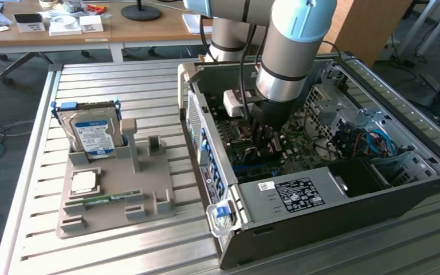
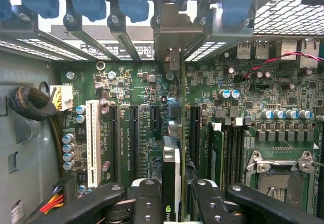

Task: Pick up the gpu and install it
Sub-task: 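Insert the gpu into the slot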

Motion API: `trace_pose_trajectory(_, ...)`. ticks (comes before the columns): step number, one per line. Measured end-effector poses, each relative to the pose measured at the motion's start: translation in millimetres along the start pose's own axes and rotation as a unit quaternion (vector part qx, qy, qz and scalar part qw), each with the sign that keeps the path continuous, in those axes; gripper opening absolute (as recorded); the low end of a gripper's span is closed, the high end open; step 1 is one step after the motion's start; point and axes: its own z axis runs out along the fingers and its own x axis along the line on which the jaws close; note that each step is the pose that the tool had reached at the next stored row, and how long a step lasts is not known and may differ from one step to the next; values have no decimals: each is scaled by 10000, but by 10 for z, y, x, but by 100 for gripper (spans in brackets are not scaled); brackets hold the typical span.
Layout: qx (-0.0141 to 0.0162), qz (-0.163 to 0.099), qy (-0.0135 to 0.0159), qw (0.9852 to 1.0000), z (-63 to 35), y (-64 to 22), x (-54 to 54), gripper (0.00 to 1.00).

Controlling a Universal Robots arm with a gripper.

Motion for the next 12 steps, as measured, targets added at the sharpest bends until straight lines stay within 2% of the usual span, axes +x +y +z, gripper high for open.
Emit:
trace_pose_trajectory(7,-4,0,-4,10000,1,1,-1,27)
trace_pose_trajectory(8,1,3,-10,10000,7,3,-2,28)
trace_pose_trajectory(9,3,2,-6,10000,6,1,-1,34)
trace_pose_trajectory(11,0,0,-2,10000,1,0,0,34)
trace_pose_trajectory(12,0,0,-1,10000,1,0,0,40)
